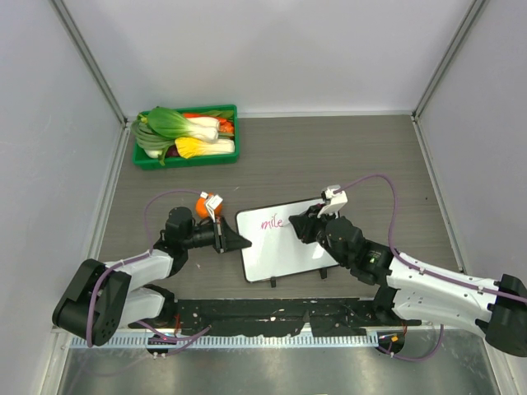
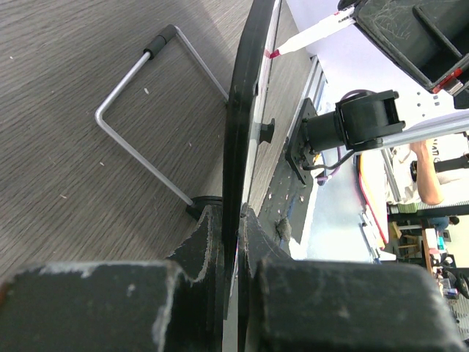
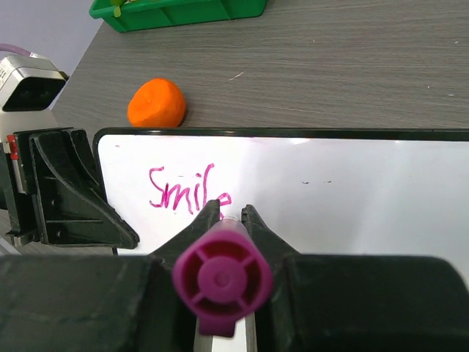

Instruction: Write a sentence on the whiteboard

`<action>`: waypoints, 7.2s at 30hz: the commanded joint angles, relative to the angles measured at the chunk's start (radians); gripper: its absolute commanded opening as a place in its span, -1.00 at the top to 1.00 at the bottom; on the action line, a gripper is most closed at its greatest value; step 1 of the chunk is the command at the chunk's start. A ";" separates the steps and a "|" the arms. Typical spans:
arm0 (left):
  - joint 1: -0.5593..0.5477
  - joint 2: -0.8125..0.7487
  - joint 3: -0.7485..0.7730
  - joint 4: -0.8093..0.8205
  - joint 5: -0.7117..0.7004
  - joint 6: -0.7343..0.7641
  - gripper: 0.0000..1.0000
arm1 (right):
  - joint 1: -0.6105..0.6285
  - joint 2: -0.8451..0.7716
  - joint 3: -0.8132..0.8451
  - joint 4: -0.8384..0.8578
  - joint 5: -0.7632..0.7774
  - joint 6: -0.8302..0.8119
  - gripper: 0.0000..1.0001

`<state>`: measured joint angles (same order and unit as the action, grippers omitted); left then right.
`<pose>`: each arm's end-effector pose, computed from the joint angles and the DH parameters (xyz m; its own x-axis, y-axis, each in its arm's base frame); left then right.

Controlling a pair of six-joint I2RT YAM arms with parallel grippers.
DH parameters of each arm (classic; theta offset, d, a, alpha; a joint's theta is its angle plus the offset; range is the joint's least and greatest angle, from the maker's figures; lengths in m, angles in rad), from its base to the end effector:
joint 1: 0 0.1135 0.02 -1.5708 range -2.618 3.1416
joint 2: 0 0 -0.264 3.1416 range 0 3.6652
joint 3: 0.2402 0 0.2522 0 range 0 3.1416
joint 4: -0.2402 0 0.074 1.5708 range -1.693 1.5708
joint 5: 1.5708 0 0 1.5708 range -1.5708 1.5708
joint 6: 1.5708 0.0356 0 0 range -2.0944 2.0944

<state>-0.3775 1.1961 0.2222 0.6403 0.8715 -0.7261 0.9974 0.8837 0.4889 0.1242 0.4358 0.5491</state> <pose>0.1780 -0.0999 0.1586 -0.8314 -0.1301 -0.5402 0.4780 0.3283 -0.8147 0.1234 0.1633 0.2504 -0.4060 0.2435 -0.8808 -0.3857 0.8282 0.4067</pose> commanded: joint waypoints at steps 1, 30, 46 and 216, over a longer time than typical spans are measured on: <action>0.005 0.016 0.000 -0.041 -0.115 0.083 1.00 | -0.006 0.000 0.022 -0.021 0.061 -0.037 0.99; 0.003 0.020 0.003 -0.042 -0.109 0.086 1.00 | -0.005 -0.052 -0.006 -0.072 0.061 -0.020 0.99; 0.005 0.016 0.000 -0.044 -0.112 0.085 1.00 | -0.005 -0.129 0.054 0.005 -0.088 -0.020 0.99; 0.005 0.002 -0.001 -0.054 -0.112 0.090 1.00 | -0.212 -0.126 -0.042 -0.084 -0.123 -0.023 0.99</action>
<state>-0.3775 1.2011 0.2291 0.6373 0.8764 -0.7258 0.7864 0.7712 0.4706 0.0509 0.2829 0.5266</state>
